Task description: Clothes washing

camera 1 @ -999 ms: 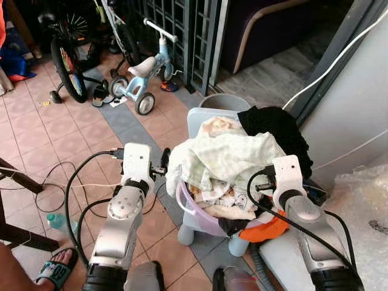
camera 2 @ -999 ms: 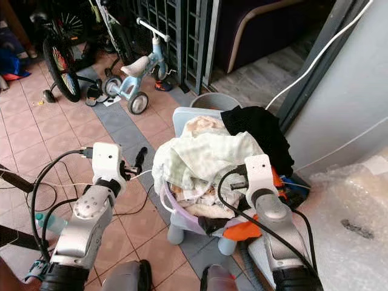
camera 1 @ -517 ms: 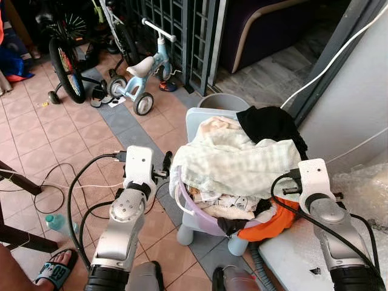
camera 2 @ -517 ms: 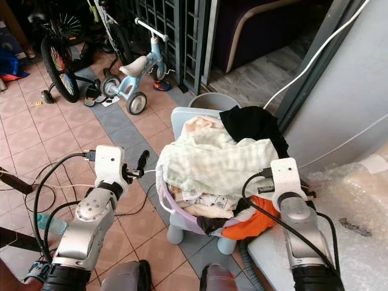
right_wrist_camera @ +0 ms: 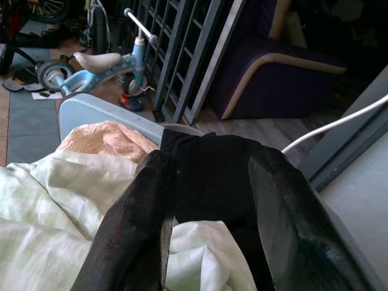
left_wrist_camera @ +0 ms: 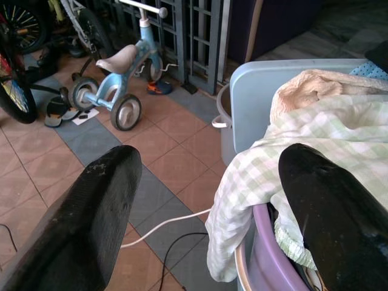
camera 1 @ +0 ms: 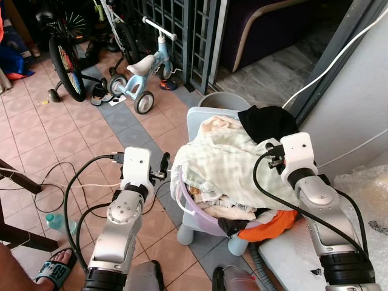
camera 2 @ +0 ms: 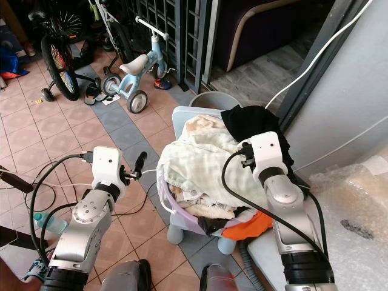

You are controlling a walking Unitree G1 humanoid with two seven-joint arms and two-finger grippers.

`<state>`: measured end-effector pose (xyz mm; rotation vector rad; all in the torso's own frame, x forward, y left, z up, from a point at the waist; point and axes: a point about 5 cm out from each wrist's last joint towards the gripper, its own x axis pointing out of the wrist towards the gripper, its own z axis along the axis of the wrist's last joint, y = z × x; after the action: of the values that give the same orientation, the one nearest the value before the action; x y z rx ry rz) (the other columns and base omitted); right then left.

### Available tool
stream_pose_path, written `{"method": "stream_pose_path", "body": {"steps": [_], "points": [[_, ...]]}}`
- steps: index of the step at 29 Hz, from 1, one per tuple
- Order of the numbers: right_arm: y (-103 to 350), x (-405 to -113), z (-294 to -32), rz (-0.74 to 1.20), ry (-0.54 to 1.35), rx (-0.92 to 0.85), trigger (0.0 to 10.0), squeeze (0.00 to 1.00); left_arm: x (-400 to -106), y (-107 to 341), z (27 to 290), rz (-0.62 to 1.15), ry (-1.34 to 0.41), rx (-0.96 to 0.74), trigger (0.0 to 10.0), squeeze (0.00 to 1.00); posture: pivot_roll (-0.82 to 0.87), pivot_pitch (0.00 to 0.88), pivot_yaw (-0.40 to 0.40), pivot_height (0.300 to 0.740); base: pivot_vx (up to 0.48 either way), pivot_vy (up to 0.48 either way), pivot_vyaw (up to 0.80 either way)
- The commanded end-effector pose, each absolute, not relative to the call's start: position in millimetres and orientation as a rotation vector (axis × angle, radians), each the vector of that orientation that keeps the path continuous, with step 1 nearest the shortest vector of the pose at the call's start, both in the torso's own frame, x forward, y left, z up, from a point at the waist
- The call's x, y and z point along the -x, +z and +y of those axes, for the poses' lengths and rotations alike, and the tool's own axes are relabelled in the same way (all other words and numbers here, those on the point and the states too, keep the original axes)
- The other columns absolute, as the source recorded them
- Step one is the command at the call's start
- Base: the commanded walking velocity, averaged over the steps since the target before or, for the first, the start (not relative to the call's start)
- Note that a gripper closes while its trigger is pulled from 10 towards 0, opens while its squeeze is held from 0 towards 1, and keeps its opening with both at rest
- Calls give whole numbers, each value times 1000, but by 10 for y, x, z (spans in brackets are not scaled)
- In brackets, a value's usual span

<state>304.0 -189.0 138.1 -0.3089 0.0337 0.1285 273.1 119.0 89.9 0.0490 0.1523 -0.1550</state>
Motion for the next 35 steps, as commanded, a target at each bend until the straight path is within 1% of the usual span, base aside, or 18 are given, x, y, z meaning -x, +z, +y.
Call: {"method": "stream_pose_path", "body": {"steps": [1, 3, 4, 6, 8, 10, 12, 14, 15, 16, 17, 18, 26, 28, 31, 35], "points": [[1319, -3047, -1733, 54, 215, 309, 10000, 1000, -2739, 926, 1183, 152, -158, -53, 10000, 0, 5, 138, -13, 740, 0, 0, 0], [1129, -3053, -1613, 145, 274, 363, 10000, 1000, -2744, 932, 1178, 157, -155, -45, 10000, 0, 9, 139, -12, 740, 0, 0, 0], [964, -3042, -1516, 212, 320, 391, 10000, 1000, -2746, 939, 1173, 156, -154, -42, 10000, 0, 16, 142, -13, 740, 0, 0, 0], [830, -3032, -1462, 267, 341, 427, 10000, 1000, -2744, 948, 1173, 151, -150, -44, 10000, 0, 24, 142, -14, 740, 0, 0, 0], [642, -2991, -1469, 361, 366, 501, 10000, 1000, -2737, 952, 1185, 152, -142, -43, 10000, 0, 27, 145, -18, 740, 0, 0, 0], [589, -2976, -1484, 384, 368, 520, 10000, 1000, -2736, 950, 1190, 153, -140, -42, 10000, 0, 28, 145, -18, 740, 0, 0, 0], [421, -2898, -1515, 449, 425, 612, 10000, 1000, -2740, 949, 1188, 156, -140, -40, 10000, 0, 26, 145, -20, 740, 0, 0, 0], [377, -2878, -1527, 466, 443, 633, 10000, 1000, -2743, 949, 1182, 156, -142, -39, 10000, 0, 24, 145, -21, 740, 0, 0, 0], [333, -2853, -1543, 478, 463, 671, 10000, 859, -2750, 949, 1172, 157, -146, -37, 10000, 0, 22, 142, -24, 740, 0, 0, 0], [333, -2853, -1543, 478, 463, 671, 10000, 859, -2750, 949, 1172, 157, -146, -37, 10000, 0, 22, 142, -24, 740, 0, 0, 0], [310, -2856, -1557, 472, 466, 716, 0, 169, -2754, 951, 1164, 156, -149, -36, 10000, 0, 23, 141, -24, 740, 0, 0, 0], [304, -2862, -1562, 468, 467, 733, 0, 0, -2757, 953, 1161, 156, -149, -36, 10000, 0, 23, 139, -26, 740, 0, 0, 0], [279, -2868, -1581, 441, 506, 849, 0, 0, -2784, 993, 1148, 146, -143, -23, 10000, 0, 40, 132, -45, 740, 0, 0, 0], [244, -2868, -1566, 440, 528, 874, 0, 0, -2806, 1045, 1149, 128, -136, -15, 10000, 0, 50, 117, -51, 740, 0, 0, 0], [251, -2902, -1530, 426, 534, 882, 0, 0, -2837, 1076, 1180, 113, -122, -22, 10000, 0, 49, 115, -44, 740, 0, 0, 0], [291, -2955, -1533, 415, 519, 870, 0, 0, -2889, 1158, 1209, 95, -109, -15, 10000, 0, 53, 134, -47, 740, 0, 0, 0]]}}
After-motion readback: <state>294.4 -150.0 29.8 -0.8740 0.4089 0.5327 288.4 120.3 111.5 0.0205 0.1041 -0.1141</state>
